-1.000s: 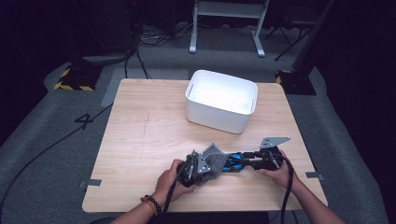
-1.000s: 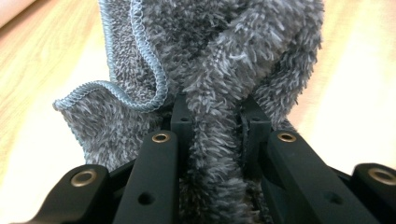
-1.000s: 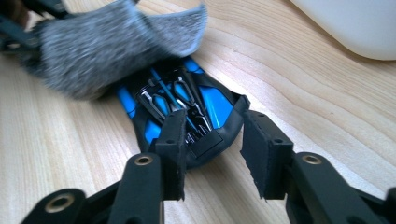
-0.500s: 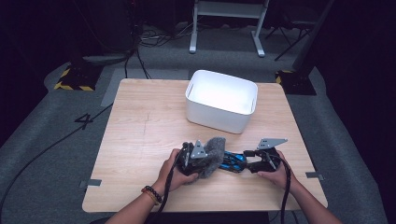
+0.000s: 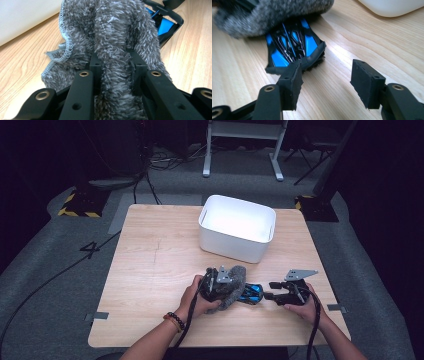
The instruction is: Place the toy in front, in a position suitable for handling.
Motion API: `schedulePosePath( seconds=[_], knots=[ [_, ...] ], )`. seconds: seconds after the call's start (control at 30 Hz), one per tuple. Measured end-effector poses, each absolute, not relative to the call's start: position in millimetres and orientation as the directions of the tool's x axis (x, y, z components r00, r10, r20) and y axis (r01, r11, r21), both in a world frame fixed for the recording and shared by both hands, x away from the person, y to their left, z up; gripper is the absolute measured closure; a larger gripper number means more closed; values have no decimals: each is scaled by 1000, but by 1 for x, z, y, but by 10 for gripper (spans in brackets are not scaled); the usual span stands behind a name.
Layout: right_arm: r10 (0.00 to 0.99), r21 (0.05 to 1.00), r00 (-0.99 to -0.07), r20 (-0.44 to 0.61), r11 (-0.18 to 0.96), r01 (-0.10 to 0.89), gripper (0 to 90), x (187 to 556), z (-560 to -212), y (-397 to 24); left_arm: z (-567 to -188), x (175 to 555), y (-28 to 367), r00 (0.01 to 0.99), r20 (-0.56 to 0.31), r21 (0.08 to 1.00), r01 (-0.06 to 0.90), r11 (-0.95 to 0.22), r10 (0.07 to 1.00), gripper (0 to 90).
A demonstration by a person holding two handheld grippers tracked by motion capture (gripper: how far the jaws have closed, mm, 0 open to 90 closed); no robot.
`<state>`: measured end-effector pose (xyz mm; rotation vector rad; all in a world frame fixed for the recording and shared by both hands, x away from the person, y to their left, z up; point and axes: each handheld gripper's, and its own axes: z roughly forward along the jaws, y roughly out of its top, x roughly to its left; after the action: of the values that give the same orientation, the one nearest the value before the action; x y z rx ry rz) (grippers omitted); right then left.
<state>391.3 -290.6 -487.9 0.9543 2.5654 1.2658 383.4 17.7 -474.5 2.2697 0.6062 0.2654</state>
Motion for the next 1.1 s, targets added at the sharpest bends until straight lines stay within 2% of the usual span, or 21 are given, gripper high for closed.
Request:
schedulePosePath(
  seconds=[0.1,0.2,0.3,0.57,0.6,0.67,0.77,0.83,0.9,1.1],
  knots=[
    [565,777,-794,224,388,496,433,394,-485,-296,-475,383,16,872,1,728,336,-598,490,706],
    [570,779,-795,208,394,487,428,393,-484,-294,-474,382,15,875,21,726,320,-609,484,705],
    [559,774,-806,194,418,476,421,392,-487,-286,-474,381,15,888,0,741,309,-596,460,679],
    [533,774,-818,217,417,477,522,394,-490,-281,-474,379,-8,924,-36,778,265,-569,381,626],
    [526,766,-824,211,434,474,479,394,-492,-277,-474,380,-12,926,-31,778,259,-572,376,616],
    [525,767,-827,200,441,466,481,393,-492,-277,-474,381,-17,928,-30,783,253,-569,370,607],
    [525,766,-826,204,441,469,492,394,-492,-278,-473,382,-18,929,-2,777,234,-585,369,611],
    [533,767,-815,226,419,486,542,395,-492,-281,-470,379,-15,933,35,751,212,-625,359,674],
    [536,768,-813,227,415,488,551,395,-492,-281,-469,376,-8,936,78,710,190,-678,344,687],
    [539,767,-817,204,431,476,550,395,-490,-277,-474,375,24,922,67,685,236,-689,382,693]
  ],
)
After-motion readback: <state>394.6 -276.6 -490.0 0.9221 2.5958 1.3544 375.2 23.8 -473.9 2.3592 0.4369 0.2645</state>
